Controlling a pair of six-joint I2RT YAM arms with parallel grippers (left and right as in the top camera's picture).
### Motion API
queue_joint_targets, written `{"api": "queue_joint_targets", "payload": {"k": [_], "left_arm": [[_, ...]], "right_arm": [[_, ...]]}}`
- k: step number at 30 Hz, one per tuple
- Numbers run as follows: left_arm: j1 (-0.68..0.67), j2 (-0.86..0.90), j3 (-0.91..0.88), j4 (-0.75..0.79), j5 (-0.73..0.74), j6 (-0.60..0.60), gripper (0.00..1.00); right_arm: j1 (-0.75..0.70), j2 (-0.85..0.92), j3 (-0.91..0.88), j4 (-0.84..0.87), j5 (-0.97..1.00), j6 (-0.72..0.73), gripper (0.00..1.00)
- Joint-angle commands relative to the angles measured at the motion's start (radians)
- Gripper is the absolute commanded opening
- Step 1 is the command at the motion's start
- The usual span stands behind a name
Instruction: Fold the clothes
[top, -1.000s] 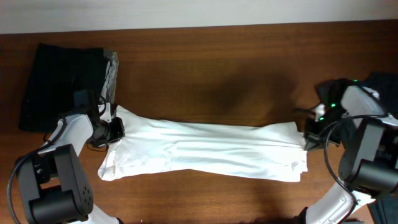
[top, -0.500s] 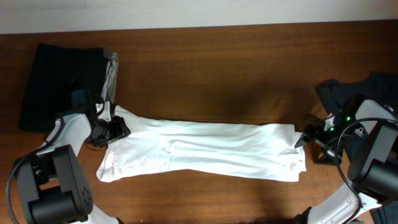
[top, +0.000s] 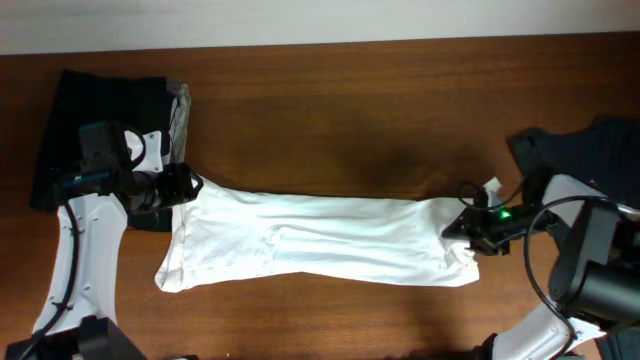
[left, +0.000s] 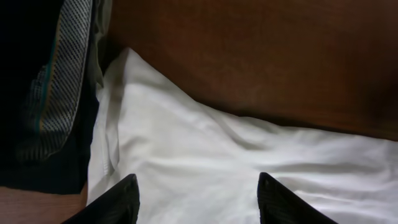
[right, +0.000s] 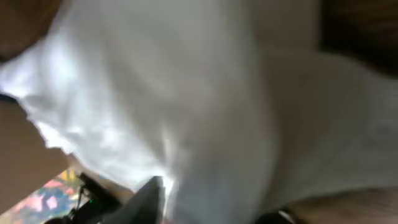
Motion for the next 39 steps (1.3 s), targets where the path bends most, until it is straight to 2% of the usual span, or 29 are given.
{"api": "queue_joint_targets", "payload": {"k": [1, 5, 6, 7, 9, 12, 14, 17, 18, 23, 25, 26, 30, 31, 32, 35, 37, 39], "left_arm": [[0.005, -0.025, 0.012, -0.015, 0.014, 0.033, 0.61], [0.005, -0.025, 0.012, -0.019, 0.014, 0.043, 0.61], [0.004, -0.025, 0.012, -0.019, 0.014, 0.043, 0.61], [0.005, -0.025, 0.012, -0.018, 0.014, 0.043, 0.61], [0.004, -0.025, 0.012, -0.017, 0.014, 0.043, 0.61], [0.005, -0.025, 0.012, -0.007, 0.012, 0.067, 0.64], [0.005, -0.025, 0.012, -0.007, 0.001, 0.071, 0.65], [0.005, -0.025, 0.012, -0.006, -0.031, 0.074, 0.67], [0.005, -0.025, 0.012, -0.006, -0.031, 0.073, 0.68], [0.005, -0.025, 0.012, -0.005, -0.031, 0.073, 0.68], [0.005, -0.025, 0.012, -0.005, -0.031, 0.073, 0.68], [0.005, -0.025, 0.012, -0.005, -0.031, 0.073, 0.68], [0.005, -0.025, 0.012, -0.009, -0.031, 0.073, 0.68], [0.005, -0.025, 0.012, -0.009, -0.031, 0.073, 0.68], [0.005, -0.025, 0.012, -0.009, -0.031, 0.073, 0.68], [0.005, -0.025, 0.012, -0.01, -0.03, 0.073, 0.68], [0.005, -0.025, 0.012, -0.012, -0.03, 0.073, 0.68], [0.005, -0.025, 0.012, -0.016, -0.03, 0.073, 0.68]], "right_arm": [[-0.023, 0.035, 0.013, -0.021, 0.1, -0.009, 0.31], [-0.102, 0.035, 0.171, -0.151, 0.122, -0.01, 0.58], [-0.113, 0.035, 0.214, -0.18, 0.149, -0.01, 0.6], [-0.123, 0.035, 0.27, -0.217, 0.214, -0.01, 0.61], [-0.125, 0.035, 0.31, -0.208, 0.347, -0.015, 0.76], [-0.119, 0.036, 0.25, -0.191, 0.341, -0.103, 0.78], [-0.119, 0.037, 0.177, -0.156, 0.341, -0.103, 0.78], [-0.117, 0.037, 0.016, -0.064, 0.18, -0.096, 0.77], [-0.114, 0.037, -0.013, -0.053, 0.183, -0.095, 0.75], [-0.01, 0.037, -0.055, -0.022, 0.143, -0.084, 0.78], [0.053, 0.037, -0.055, -0.009, 0.174, -0.084, 0.72], [0.082, 0.037, -0.055, 0.003, 0.21, -0.058, 0.64], [0.074, 0.037, -0.037, 0.005, 0.244, -0.023, 0.13], [0.06, 0.035, -0.018, -0.009, 0.24, -0.023, 0.07], [0.042, 0.034, 0.016, -0.042, 0.237, -0.023, 0.04], [-0.014, 0.016, 0.233, -0.222, 0.237, -0.015, 0.04], [-0.048, 0.0, 0.438, -0.336, 0.27, 0.024, 0.04], [-0.054, -0.002, 0.573, -0.401, 0.272, 0.034, 0.04]]}}
